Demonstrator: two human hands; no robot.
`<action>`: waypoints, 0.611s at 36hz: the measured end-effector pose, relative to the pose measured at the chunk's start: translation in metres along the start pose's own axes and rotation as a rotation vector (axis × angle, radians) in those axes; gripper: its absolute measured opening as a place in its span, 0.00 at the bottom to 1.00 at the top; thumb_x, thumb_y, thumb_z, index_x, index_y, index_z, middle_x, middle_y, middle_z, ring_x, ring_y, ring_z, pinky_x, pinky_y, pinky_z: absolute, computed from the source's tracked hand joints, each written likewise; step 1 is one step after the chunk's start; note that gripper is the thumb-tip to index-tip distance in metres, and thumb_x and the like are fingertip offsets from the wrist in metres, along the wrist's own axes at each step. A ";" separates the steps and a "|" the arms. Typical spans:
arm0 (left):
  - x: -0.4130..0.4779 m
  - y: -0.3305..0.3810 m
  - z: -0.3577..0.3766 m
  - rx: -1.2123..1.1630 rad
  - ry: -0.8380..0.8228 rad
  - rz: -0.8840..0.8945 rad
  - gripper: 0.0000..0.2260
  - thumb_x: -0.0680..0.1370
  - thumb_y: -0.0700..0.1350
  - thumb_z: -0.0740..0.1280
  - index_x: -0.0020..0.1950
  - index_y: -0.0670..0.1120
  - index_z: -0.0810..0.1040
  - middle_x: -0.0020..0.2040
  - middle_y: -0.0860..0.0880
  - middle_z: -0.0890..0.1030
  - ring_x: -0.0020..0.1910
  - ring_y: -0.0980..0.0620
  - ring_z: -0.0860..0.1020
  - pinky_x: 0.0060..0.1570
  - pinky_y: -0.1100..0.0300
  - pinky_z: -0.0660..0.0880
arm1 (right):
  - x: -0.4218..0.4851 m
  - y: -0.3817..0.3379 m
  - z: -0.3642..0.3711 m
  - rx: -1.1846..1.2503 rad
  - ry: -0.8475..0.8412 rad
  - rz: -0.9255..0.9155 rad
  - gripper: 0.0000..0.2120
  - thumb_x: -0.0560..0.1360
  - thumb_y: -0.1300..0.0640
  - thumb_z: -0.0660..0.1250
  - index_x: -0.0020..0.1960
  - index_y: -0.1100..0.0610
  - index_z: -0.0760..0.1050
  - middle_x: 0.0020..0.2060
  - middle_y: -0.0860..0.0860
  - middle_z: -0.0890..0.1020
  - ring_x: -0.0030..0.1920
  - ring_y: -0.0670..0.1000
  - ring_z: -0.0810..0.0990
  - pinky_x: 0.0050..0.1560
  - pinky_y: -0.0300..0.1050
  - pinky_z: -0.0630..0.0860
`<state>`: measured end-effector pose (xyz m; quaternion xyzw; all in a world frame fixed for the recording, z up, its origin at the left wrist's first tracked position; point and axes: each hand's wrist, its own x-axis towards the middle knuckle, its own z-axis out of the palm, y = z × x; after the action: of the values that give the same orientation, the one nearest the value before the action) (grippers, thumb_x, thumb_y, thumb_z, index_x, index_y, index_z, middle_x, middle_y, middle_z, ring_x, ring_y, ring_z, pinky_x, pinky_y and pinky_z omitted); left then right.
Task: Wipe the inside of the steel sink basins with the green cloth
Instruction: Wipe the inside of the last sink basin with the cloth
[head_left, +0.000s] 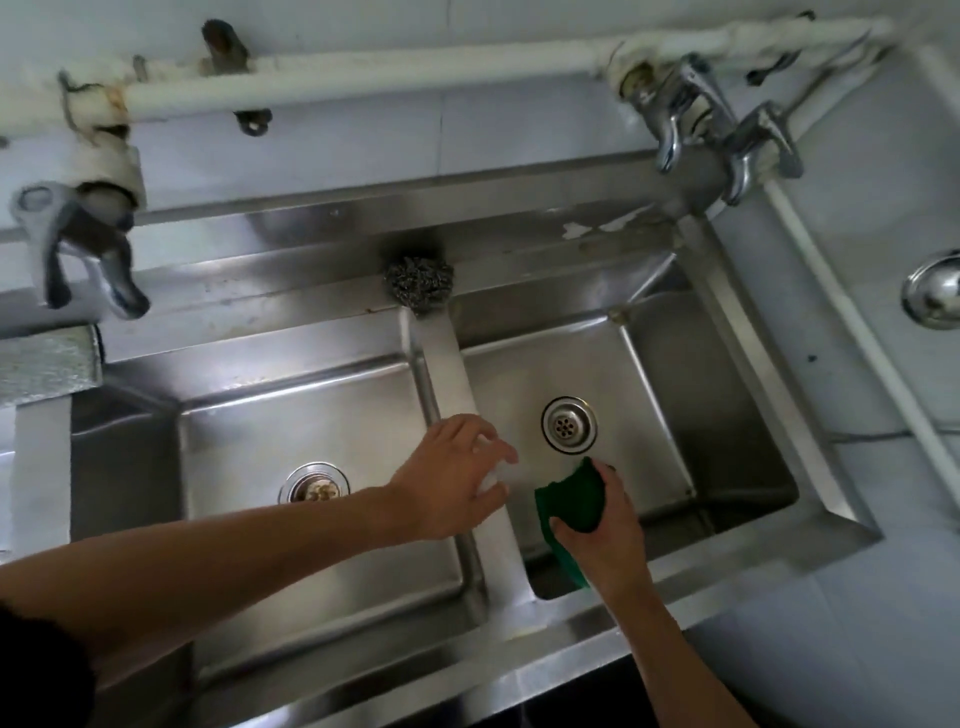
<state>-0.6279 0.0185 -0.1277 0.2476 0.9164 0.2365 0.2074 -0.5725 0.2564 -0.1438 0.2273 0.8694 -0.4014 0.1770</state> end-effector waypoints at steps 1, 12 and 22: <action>0.010 0.001 0.004 0.061 0.015 0.030 0.24 0.78 0.63 0.54 0.69 0.55 0.77 0.68 0.47 0.75 0.72 0.45 0.69 0.76 0.45 0.64 | 0.009 0.004 -0.003 -0.048 -0.025 -0.003 0.45 0.67 0.58 0.79 0.76 0.44 0.58 0.66 0.50 0.69 0.65 0.52 0.71 0.64 0.48 0.72; 0.069 -0.009 0.042 0.434 -0.021 -0.084 0.19 0.78 0.61 0.58 0.57 0.56 0.84 0.63 0.44 0.78 0.71 0.39 0.72 0.79 0.34 0.47 | 0.130 0.079 -0.041 -0.354 -0.230 0.041 0.42 0.72 0.54 0.75 0.77 0.49 0.55 0.64 0.60 0.68 0.61 0.62 0.74 0.63 0.54 0.74; 0.075 -0.011 0.053 0.514 0.066 -0.071 0.15 0.71 0.55 0.66 0.51 0.51 0.87 0.58 0.43 0.80 0.61 0.40 0.79 0.76 0.27 0.58 | 0.220 0.129 -0.079 -0.536 -0.180 0.083 0.41 0.73 0.55 0.72 0.77 0.48 0.51 0.70 0.65 0.62 0.65 0.67 0.69 0.61 0.62 0.74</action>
<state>-0.6644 0.0687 -0.1962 0.2521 0.9608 -0.0037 0.1156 -0.6966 0.4474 -0.2827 0.1714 0.9152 -0.1683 0.3236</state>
